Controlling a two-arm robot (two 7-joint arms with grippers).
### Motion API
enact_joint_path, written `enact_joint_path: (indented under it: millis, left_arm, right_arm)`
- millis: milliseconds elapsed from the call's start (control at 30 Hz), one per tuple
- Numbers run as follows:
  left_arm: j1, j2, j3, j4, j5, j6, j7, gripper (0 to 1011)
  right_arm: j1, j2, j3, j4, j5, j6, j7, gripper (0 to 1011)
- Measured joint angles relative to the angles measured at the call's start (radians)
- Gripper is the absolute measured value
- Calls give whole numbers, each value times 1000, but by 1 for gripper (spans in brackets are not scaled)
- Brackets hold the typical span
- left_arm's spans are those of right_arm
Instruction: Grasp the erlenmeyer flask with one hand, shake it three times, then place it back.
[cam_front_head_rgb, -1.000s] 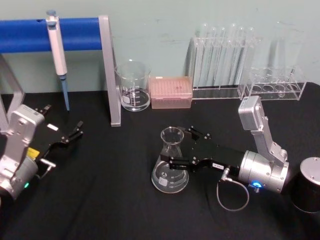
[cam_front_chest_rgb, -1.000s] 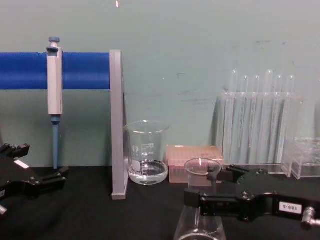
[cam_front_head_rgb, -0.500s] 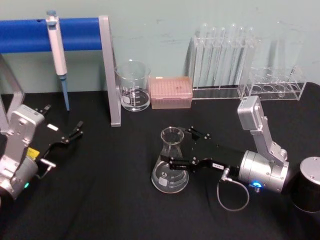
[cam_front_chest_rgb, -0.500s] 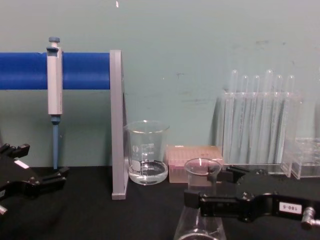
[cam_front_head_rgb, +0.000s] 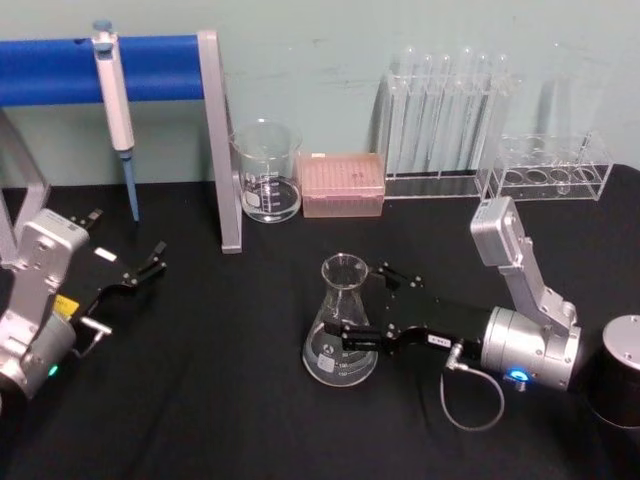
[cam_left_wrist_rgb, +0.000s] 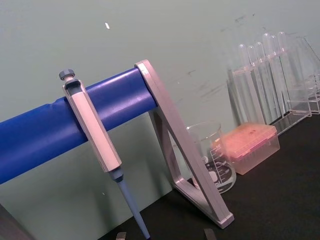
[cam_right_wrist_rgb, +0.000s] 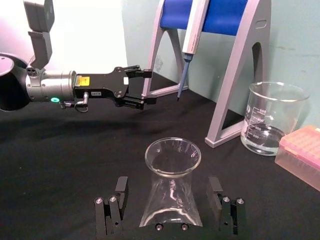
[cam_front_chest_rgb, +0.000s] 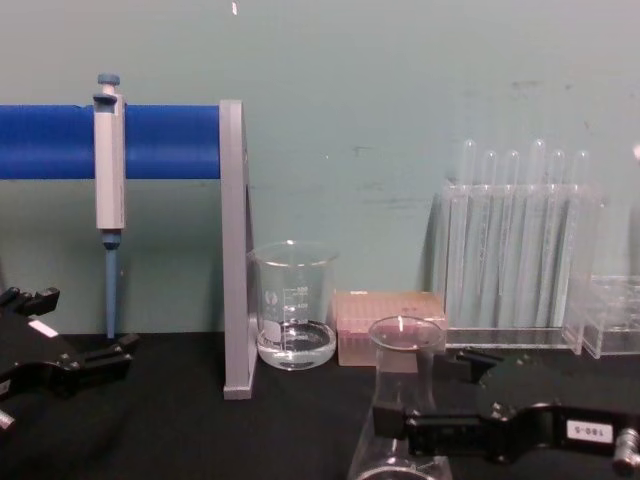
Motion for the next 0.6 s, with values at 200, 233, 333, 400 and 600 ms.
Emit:
enact_joint_path:
  millis: [200, 233, 333, 400, 600]
  left_arm:
    - [0, 0, 0, 0, 0, 0, 0, 1001]
    - [0, 0, 0, 0, 0, 0, 0, 1001]
    - [0, 0, 0, 0, 0, 0, 0, 1001]
    - [0, 0, 0, 0, 0, 0, 0, 1001]
    - [0, 0, 0, 0, 0, 0, 0, 1001]
  right_arm:
    - [-18, 23, 6, -33, 6, 25, -6, 1000]
    - [-22, 27, 8, -39, 9, 29, -8, 1000]
    - [-34, 42, 16, -58, 17, 42, -14, 1000]
    - [-56, 66, 28, -87, 31, 63, -26, 1000]
    - [-89, 103, 53, -125, 57, 106, -52, 1000]
